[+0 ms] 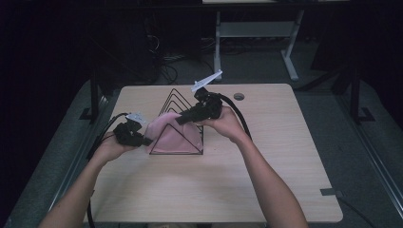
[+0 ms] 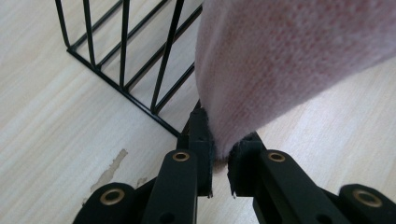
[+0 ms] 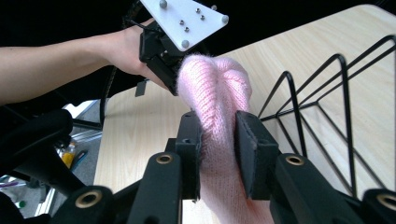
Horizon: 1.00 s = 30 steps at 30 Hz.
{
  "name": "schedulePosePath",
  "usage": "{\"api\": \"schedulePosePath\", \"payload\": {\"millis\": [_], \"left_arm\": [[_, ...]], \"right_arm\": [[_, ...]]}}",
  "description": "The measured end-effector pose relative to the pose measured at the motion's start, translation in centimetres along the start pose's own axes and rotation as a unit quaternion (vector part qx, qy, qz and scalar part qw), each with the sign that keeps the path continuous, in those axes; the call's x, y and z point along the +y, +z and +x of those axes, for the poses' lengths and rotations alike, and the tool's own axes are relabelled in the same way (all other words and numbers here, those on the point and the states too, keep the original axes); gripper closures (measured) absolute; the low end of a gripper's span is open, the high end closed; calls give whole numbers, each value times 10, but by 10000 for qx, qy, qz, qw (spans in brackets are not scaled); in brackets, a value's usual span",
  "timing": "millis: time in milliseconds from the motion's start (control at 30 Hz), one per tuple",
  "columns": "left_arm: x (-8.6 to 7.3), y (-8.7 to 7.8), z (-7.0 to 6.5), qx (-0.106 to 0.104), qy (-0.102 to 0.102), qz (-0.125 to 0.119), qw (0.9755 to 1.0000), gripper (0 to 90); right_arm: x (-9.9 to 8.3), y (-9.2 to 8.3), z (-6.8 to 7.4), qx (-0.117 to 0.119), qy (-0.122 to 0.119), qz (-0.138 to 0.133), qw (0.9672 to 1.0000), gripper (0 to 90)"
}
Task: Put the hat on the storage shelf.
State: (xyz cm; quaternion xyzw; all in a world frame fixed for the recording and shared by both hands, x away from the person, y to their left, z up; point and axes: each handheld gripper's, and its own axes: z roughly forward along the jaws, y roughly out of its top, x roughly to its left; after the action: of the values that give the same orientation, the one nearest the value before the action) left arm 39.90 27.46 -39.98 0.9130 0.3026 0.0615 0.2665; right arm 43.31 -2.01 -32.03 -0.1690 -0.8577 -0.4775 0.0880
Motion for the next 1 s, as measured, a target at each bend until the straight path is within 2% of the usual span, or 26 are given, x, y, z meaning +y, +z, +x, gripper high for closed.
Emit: {"api": "schedulePosePath", "payload": {"millis": [167,433,500,733,833,900,1000], "left_arm": [[-2,3,1,-13,-19,13,10000,816],[-3,4,2,-26,-65,2,10000,816],[-3,3,1,-23,-17,23,10000,815],[-3,-2,-2,13,-24,-93,10000,734],[-3,-6,-3,46,-40,-160,9999,702],[-3,-8,-4,82,33,-178,9998,684],[-4,-11,-7,94,30,-218,9997,683]], "right_arm": [[-1,3,0,7,-33,21,10000,710],[-6,4,-1,43,65,-41,10000,713],[-7,3,0,32,89,-46,9999,708],[-6,-3,5,-96,68,-60,9999,608],[-7,-10,9,-149,21,-195,9997,537],[-9,-16,9,-141,15,-279,9995,520],[-12,-25,11,-317,0,-305,9990,495]]}}
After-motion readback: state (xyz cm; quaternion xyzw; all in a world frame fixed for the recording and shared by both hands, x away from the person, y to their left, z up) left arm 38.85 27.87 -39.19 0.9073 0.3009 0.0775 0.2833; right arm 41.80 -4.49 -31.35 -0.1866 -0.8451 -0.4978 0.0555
